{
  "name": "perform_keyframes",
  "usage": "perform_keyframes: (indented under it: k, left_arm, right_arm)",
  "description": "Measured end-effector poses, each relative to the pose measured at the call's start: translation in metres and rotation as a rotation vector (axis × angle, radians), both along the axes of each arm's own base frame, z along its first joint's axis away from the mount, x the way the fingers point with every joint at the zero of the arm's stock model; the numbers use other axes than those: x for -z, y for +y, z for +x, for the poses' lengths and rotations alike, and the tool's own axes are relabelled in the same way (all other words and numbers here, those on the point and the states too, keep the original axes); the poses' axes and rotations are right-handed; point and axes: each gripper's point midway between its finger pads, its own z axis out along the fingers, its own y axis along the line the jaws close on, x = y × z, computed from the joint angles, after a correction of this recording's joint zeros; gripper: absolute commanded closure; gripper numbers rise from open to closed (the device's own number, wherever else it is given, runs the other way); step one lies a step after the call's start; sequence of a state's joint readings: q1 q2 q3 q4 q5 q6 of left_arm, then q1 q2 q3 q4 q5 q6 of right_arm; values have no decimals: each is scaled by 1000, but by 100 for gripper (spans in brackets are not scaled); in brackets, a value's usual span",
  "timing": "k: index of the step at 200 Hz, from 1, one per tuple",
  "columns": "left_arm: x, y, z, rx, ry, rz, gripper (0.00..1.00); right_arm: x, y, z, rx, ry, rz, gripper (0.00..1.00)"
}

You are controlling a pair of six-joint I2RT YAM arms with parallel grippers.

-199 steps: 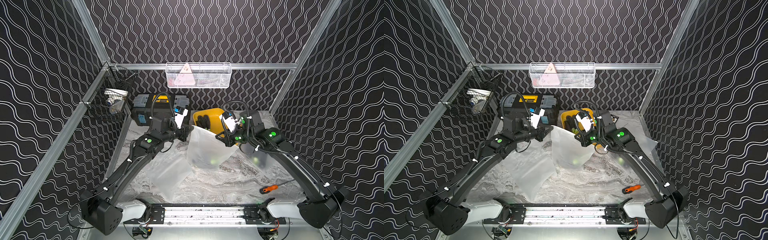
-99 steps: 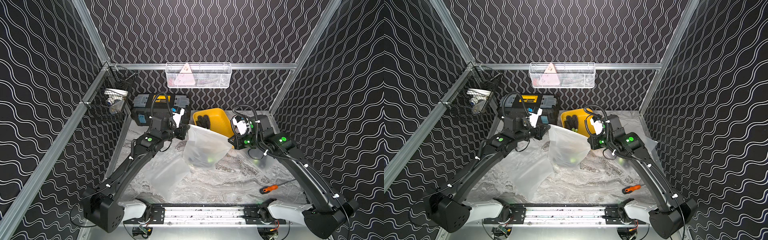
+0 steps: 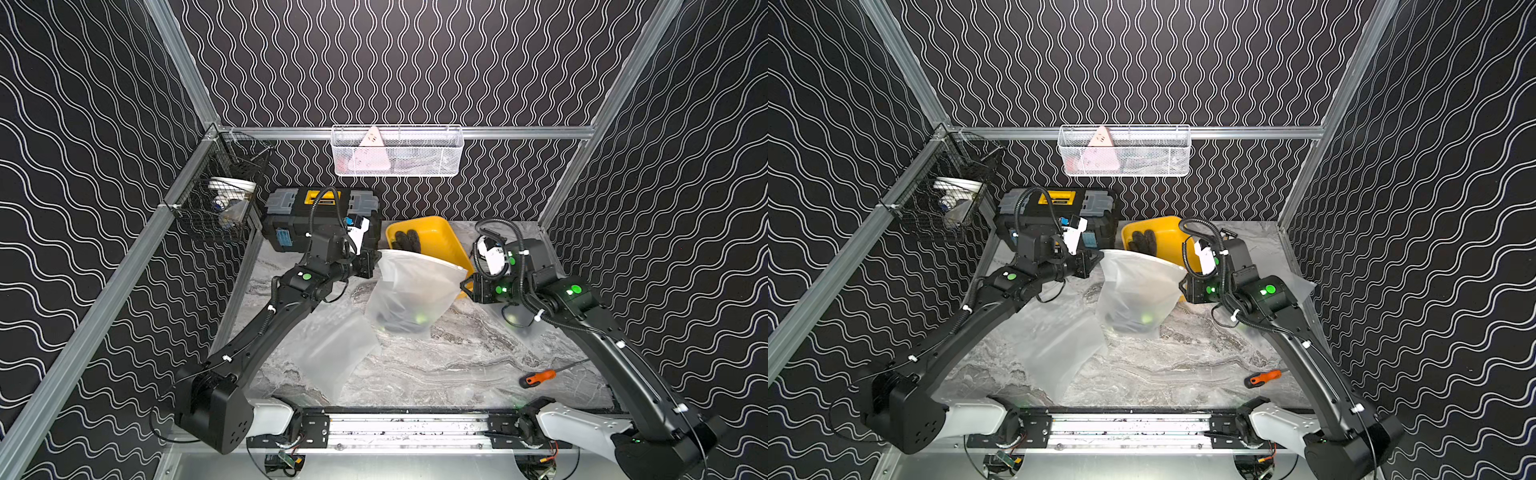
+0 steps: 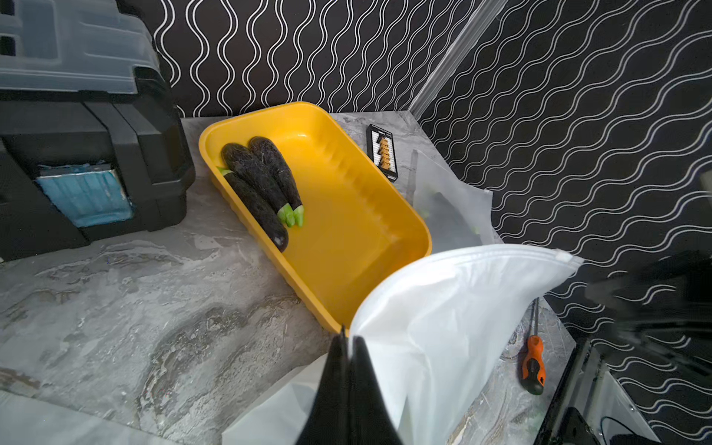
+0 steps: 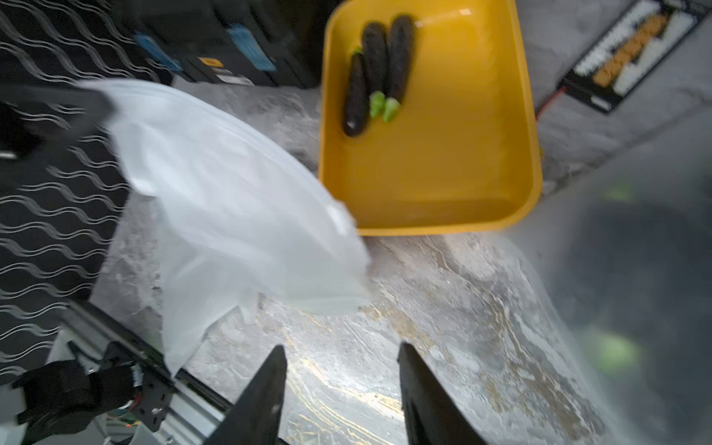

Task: Place the eggplant in a zip-top bag and seal the zipper
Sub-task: Zip the zipper on the zipper food storage bag, then place the zipper food storage bag at the center of the board.

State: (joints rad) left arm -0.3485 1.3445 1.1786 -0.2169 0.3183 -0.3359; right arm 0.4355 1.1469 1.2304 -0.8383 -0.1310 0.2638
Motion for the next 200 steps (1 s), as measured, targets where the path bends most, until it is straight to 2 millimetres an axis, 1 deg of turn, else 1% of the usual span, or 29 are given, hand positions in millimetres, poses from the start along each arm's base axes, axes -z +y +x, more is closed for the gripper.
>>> perform_keyframes:
  k: [12, 28, 42, 56, 73, 96, 108, 117, 125, 141, 154, 163, 179, 200]
  left_arm:
    - [3, 1, 2, -9, 8, 2, 100]
    - [3, 0, 3, -9, 9, 2, 100]
    - [2, 0, 4, -9, 5, 0, 100]
    - [2, 0, 4, -9, 5, -3, 100]
    - [2, -3, 3, 0, 8, -5, 100]
    - [4, -6, 3, 8, 13, -4, 100]
    - [5, -8, 2, 15, 16, -4, 100]
    - [6, -10, 2, 21, 19, -4, 100]
    - [7, -11, 1, 24, 21, -4, 100]
    - [6, -13, 1, 31, 22, -8, 100]
    - [2, -14, 1, 36, 15, -13, 100]
    - [-2, -15, 1, 40, 7, -18, 100]
    - [-14, -18, -1, 49, -12, -28, 100]
    - [-38, -31, -14, 89, -57, -37, 100]
  right_arm:
    - [19, -5, -6, 22, 38, -9, 48]
    - [39, -7, -13, 34, 59, 5, 47]
    - [58, -4, -11, 49, 74, 25, 45]
    - [69, 3, -6, 49, 69, 66, 44]
    - [74, 14, 6, 42, 40, 120, 44]
    - [68, 25, 25, 39, -26, 172, 44]
    - [64, 30, 34, 33, -57, 199, 48]
    - [61, 34, 40, 26, -76, 216, 55]
    - [60, 38, 44, 20, -87, 229, 67]
    - [57, 45, 49, 3, -100, 260, 85]
    - [51, 49, 49, -10, -108, 286, 95]
    - [45, 51, 48, -18, -119, 306, 100]
    - [30, 52, 43, -34, -147, 336, 100]
    - [-4, 52, 33, -63, -213, 385, 100]
